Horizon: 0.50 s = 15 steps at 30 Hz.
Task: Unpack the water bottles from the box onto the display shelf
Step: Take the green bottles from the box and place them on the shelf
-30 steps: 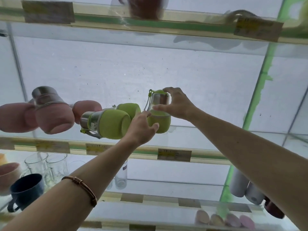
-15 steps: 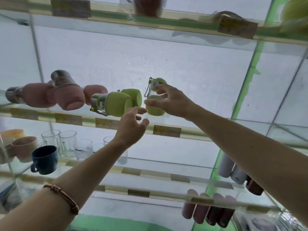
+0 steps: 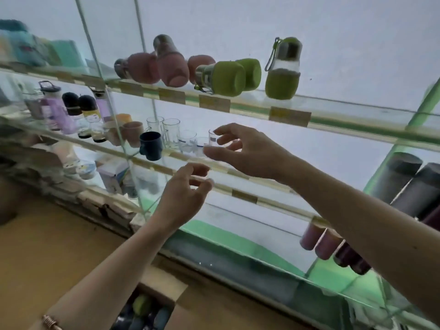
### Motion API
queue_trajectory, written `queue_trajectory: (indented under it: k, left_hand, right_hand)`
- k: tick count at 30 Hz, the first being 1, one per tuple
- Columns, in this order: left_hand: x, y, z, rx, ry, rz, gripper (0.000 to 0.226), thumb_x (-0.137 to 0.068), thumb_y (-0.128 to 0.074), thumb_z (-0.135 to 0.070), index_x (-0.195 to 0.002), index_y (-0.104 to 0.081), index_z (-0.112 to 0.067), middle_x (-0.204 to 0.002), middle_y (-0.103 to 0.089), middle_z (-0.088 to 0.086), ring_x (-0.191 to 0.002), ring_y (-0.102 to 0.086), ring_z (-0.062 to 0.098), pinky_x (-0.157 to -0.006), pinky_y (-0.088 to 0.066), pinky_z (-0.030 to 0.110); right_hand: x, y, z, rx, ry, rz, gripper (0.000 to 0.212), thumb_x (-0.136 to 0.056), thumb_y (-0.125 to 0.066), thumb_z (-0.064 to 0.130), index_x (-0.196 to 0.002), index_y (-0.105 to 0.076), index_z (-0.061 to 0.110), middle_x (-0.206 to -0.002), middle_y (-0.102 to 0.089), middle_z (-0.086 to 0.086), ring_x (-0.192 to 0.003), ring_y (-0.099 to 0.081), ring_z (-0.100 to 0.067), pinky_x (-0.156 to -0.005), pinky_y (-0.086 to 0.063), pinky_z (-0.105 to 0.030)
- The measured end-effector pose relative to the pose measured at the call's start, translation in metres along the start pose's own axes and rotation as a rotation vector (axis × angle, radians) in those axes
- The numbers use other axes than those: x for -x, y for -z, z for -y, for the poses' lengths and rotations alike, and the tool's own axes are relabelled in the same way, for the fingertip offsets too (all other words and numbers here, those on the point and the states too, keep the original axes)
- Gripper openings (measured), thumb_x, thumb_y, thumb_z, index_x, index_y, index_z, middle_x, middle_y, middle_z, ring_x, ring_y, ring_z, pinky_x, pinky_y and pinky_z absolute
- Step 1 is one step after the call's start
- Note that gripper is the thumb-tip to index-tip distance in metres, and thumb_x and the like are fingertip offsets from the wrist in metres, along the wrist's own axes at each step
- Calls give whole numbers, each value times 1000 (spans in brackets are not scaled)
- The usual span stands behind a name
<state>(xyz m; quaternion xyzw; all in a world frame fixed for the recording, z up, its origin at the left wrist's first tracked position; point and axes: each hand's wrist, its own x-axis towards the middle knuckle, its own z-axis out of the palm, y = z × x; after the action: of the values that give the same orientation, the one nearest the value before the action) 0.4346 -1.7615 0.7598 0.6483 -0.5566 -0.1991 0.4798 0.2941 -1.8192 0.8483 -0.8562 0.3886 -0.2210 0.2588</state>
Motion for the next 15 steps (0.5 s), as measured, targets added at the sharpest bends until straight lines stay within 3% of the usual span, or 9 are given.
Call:
queue_trajectory:
  k: [4, 7, 15]
  left_hand:
    - [33, 31, 28, -56, 84, -4, 26, -92, -58, -26, -118, -57, -22, -116, -59, -7, -93, -54, -4, -73, -43, 13]
    - [48, 55, 46, -55, 144, -9, 29, -93, -56, -27, -121, -56, -21, -118, -57, -6, -98, -55, 1, -77, -47, 20]
    - [66, 122, 119, -32, 283, -60, 26, -92, -58, -25, -118, -57, -20, -113, -58, -5, -96, -57, 4, -61, -42, 9]
  right_hand:
    - [1, -43, 16, -61, 24, 133, 61, -86, -57, 56, -136, -45, 24, -130, -55, 5, -103, -53, -9, -85, -46, -27]
    - [-4, -69, 33, -116, 41, 196, 61, -85, -59, 54, -136, -46, 23, -129, -55, 5, -106, -54, -10, -90, -48, -30]
    - [-44, -160, 80, -116, 48, 363, 62, -82, -62, 55, -134, -47, 24, -124, -54, 7, -108, -55, -12, -95, -49, -34]
